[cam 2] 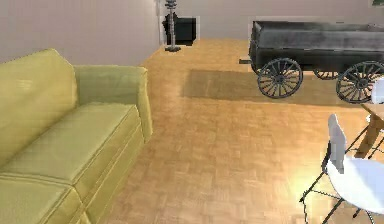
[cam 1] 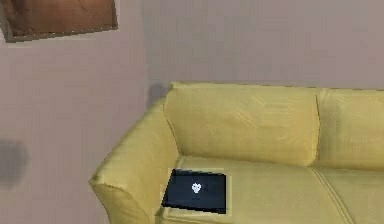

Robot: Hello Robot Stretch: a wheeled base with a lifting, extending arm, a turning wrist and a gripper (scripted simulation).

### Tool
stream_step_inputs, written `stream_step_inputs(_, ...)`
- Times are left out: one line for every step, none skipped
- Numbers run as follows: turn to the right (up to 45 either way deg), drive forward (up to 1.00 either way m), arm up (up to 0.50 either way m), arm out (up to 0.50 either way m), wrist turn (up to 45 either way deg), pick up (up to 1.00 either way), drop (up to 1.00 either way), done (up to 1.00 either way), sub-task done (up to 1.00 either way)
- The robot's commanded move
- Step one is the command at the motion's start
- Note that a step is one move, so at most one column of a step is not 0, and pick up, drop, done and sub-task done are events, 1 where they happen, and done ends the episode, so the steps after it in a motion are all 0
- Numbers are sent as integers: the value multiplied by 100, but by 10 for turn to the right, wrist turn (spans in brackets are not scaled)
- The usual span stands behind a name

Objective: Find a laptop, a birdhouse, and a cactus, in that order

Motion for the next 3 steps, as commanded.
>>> stream_step_inputs(0,0,0,0,0,0,0,0,100)
stream_step_inputs(450,0,0,0,0,0,0,0,0)
stream_step_inputs(450,0,0,0,0,0,0,0,0)
